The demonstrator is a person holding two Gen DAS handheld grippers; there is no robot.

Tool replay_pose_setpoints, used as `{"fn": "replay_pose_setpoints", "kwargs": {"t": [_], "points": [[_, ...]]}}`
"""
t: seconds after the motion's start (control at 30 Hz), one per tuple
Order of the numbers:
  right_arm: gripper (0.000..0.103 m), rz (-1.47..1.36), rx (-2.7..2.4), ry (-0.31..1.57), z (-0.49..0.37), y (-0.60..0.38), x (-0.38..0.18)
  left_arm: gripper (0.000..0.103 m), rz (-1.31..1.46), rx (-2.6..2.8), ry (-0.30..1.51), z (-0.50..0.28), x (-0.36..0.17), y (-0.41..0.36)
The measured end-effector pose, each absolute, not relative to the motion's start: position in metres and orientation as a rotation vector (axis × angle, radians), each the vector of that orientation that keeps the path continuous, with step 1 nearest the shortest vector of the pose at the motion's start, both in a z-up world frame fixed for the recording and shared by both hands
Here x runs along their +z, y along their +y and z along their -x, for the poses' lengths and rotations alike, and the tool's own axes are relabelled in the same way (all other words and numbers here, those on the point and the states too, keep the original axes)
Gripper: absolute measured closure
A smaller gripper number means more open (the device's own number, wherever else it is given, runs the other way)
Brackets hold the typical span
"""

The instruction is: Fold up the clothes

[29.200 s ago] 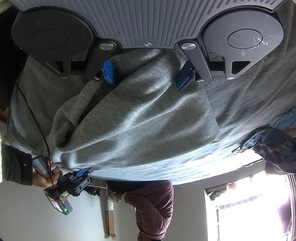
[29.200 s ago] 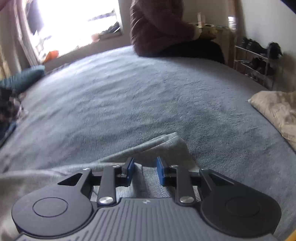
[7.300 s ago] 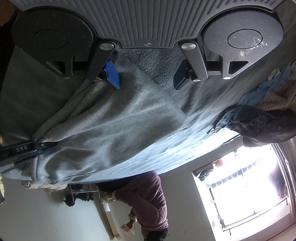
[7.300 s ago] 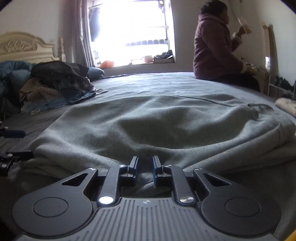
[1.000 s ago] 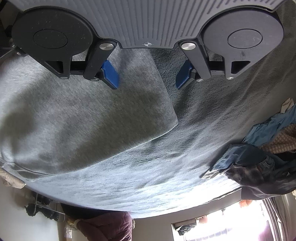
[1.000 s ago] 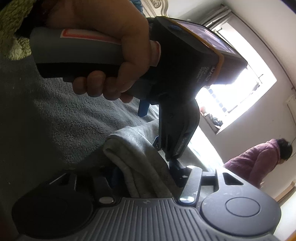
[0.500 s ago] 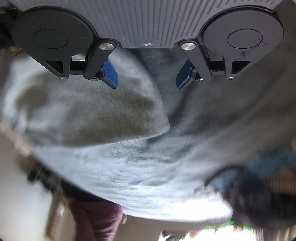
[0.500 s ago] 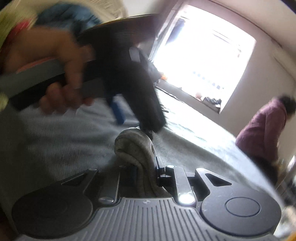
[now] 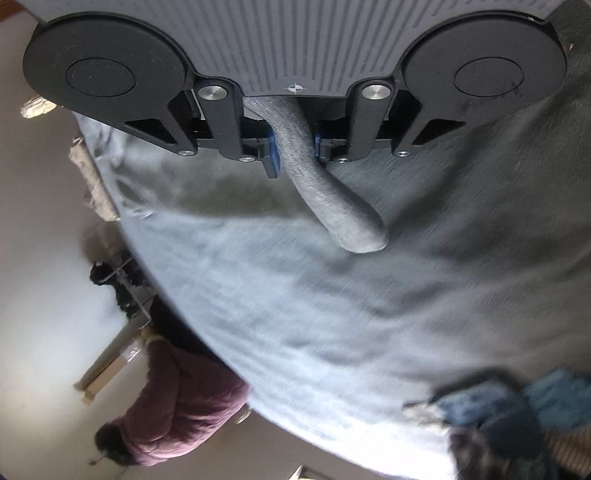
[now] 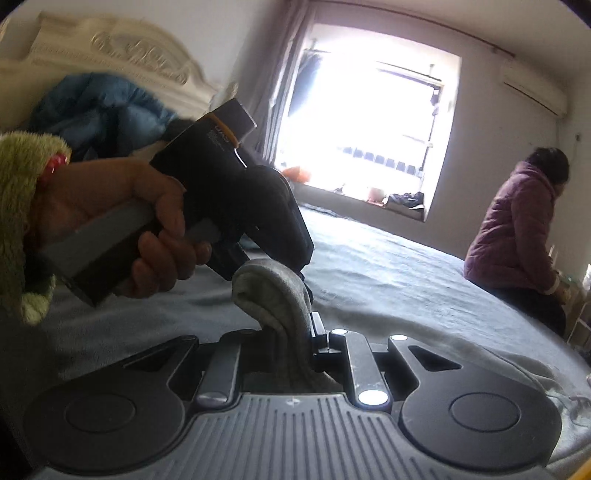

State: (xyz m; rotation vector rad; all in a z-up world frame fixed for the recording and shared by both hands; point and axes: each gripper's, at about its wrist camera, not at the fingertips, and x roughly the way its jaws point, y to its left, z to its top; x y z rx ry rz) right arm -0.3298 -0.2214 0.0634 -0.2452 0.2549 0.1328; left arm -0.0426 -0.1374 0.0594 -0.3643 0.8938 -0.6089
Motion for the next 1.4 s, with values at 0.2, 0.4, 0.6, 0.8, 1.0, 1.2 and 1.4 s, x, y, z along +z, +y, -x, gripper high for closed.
{"fn": "replay_pose_setpoints", "kwargs": {"t": [0.2, 0.4, 0.6, 0.8, 1.0, 1.2, 1.4], "points": [[0.086, 0.151, 0.069, 0.185, 0.334, -0.264, 0.085, 0.092, 0.283, -0.661, 0.809, 0.045, 0.104, -0.189], [0.086, 0.021, -0.012, 0.137, 0.342, -0.322, 0.101, 0.093, 0.191, -0.716, 0.780, 0.048, 0.127, -0.255], [0.086, -0.191, -0.099, 0.121, 0.353, -0.399, 0.100, 0.092, 0.066, -0.775, 0.763, 0.051, 0.138, -0.330], [0.086, -0.453, -0.161, 0.118, 0.358, -0.479, 0.082, 0.092, -0.057, -0.819, 0.792, 0.049, 0.129, -0.410], [0.086, -0.655, -0.202, 0.122, 0.358, -0.543, 0.060, 0.092, -0.155, -0.846, 0.825, 0.045, 0.112, -0.474], [0.086, -0.773, -0.246, 0.116, 0.361, -0.574, 0.040, 0.092, -0.229, -0.883, 0.840, 0.047, 0.096, -0.521], [0.086, -0.834, -0.292, 0.108, 0.369, -0.589, 0.021, 0.081, -0.337, -0.936, 0.825, 0.055, 0.082, -0.555]]}}
